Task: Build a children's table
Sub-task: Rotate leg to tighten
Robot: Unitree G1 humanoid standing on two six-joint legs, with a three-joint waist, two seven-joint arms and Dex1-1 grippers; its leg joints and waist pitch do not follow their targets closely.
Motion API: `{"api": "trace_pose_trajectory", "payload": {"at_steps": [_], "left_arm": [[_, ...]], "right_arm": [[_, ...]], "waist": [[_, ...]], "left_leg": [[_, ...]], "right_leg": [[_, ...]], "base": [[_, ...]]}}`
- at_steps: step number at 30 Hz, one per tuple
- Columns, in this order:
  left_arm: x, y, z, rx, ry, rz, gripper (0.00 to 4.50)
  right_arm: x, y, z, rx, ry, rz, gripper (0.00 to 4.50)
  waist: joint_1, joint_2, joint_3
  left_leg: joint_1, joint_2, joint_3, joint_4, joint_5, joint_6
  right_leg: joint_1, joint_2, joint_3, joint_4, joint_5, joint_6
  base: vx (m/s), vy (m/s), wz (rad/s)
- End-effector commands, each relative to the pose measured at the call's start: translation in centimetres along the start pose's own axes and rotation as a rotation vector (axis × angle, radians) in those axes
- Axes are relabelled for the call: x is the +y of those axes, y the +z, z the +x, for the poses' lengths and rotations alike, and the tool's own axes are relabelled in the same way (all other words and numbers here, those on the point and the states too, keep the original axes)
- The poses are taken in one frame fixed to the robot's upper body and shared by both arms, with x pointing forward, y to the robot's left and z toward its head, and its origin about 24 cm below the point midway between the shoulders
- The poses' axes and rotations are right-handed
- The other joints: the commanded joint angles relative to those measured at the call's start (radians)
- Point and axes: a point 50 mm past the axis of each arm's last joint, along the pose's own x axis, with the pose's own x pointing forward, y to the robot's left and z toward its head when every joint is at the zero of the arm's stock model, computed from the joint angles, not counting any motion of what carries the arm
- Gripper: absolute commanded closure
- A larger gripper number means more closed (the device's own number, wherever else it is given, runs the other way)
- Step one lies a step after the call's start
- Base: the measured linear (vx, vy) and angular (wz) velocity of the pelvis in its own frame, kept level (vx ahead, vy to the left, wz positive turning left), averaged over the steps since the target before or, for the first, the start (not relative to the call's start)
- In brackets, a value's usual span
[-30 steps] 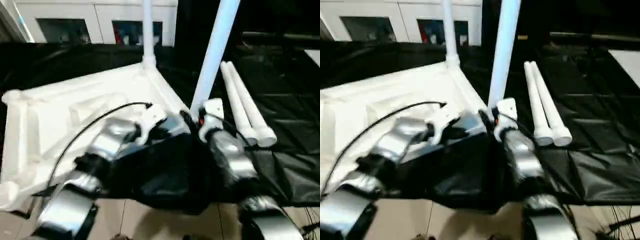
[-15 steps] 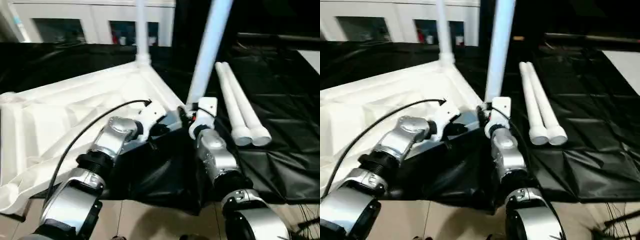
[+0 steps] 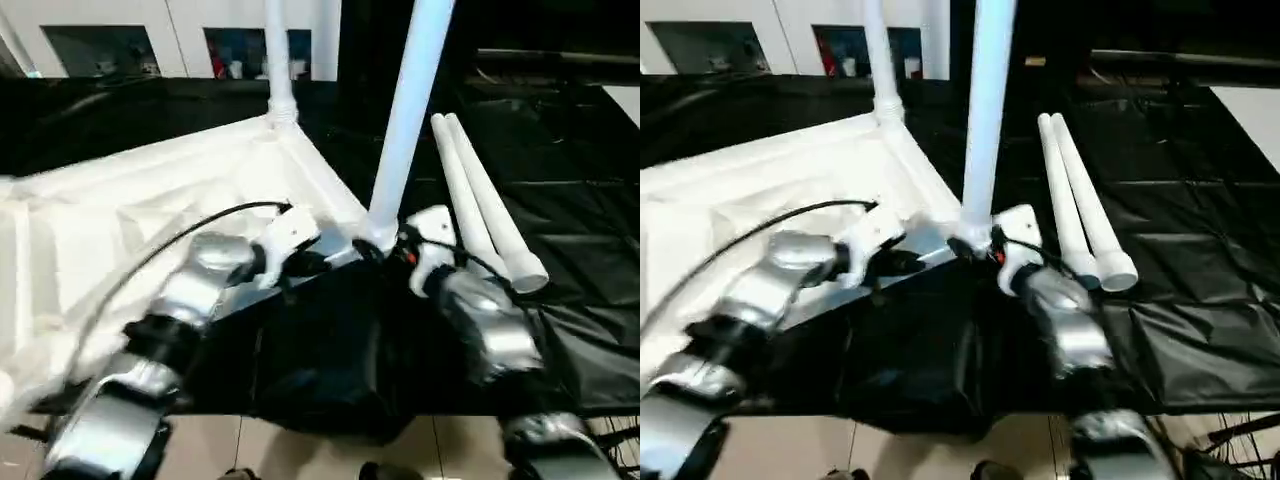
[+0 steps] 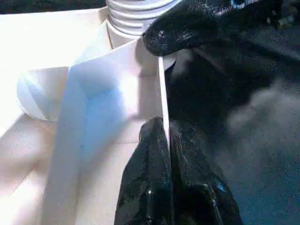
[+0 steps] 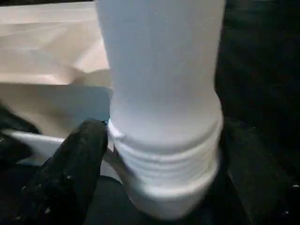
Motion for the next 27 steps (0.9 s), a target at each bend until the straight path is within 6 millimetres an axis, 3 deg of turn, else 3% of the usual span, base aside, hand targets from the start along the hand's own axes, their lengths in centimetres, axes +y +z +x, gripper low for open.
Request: {"api": "trace_pose_trajectory", "payload": {"at_steps": [1, 4, 8, 15, 16, 18, 20, 27], "left_arm": [[-2.7, -1.6, 0.9, 0.027, -0.212, -0.023, 4.50], [-2.8, -2.0, 0.4, 0.045, -0.236, -0.015, 4.50], [-2.8, -2.2, 0.0, 0.058, -0.261, -0.007, 4.50], [-2.7, -2.1, -0.2, 0.065, -0.268, 0.003, 4.50], [-2.7, -2.1, -0.2, 0.066, -0.269, 0.004, 4.50], [-2.7, -2.1, -0.2, 0.068, -0.269, 0.004, 4.50], [-2.7, -2.1, -0.2, 0.068, -0.271, 0.003, 4.50], [-2.7, -2.1, -0.3, 0.072, -0.270, -0.001, 4.50]], "right_arm": [[0.4, -0.3, -0.7, 0.020, 0.124, -0.027, 0.58], [0.1, 0.1, -1.6, 0.019, 0.219, -0.077, 0.58], [-0.4, 0.5, -2.0, 0.029, 0.289, -0.133, 0.58], [-0.6, 0.3, -1.9, 0.065, 0.362, -0.176, 0.58], [-0.6, 0.3, -1.8, 0.062, 0.362, -0.171, 0.91], [-0.6, 0.5, -1.6, 0.039, 0.349, -0.147, 0.91], [-0.5, 0.5, -1.4, 0.033, 0.351, -0.144, 1.20], [-0.3, 0.2, -1.3, 0.034, 0.369, -0.147, 1.69]], "waist": [[0.003, -0.007, -0.058], [0.006, -0.004, -0.055], [0.012, -0.005, -0.055], [0.023, -0.005, -0.063], [0.025, -0.005, -0.063], [0.026, -0.006, -0.065], [0.027, -0.005, -0.066], [0.026, -0.006, -0.064]], "left_leg": [[0.001, 0.014, 0.006, -0.040, 0.011, 0.146], [0.010, 0.019, 0.009, -0.040, -0.022, 0.151], [0.009, 0.022, 0.009, -0.041, -0.040, 0.138], [0.008, 0.018, 0.010, -0.031, -0.004, 0.146], [0.008, 0.018, 0.010, -0.030, 0.002, 0.150], [0.007, 0.018, 0.010, -0.028, 0.010, 0.155], [0.007, 0.019, 0.010, -0.027, 0.006, 0.157], [0.006, 0.018, 0.009, -0.027, -0.030, 0.140]], "right_leg": [[0.067, -0.052, 0.031, -0.033, 0.311, -0.303], [0.060, -0.053, 0.031, -0.037, 0.247, -0.319], [0.060, -0.057, 0.030, -0.039, 0.177, -0.322], [0.062, -0.056, 0.031, -0.028, 0.218, -0.335], [0.063, -0.055, 0.030, -0.027, 0.227, -0.335], [0.064, -0.054, 0.029, -0.024, 0.240, -0.338], [0.064, -0.055, 0.028, -0.024, 0.229, -0.339], [0.062, -0.056, 0.030, -0.027, 0.156, -0.335]], "base": [[0.000, 0.000, 0.00], [0.000, 0.000, 0.00], [0.000, 0.000, 0.00], [0.000, 0.000, 0.00], [0.000, 0.000, 0.00], [0.000, 0.000, 0.00], [0.000, 0.000, 0.00], [0.000, 0.000, 0.00]]}}
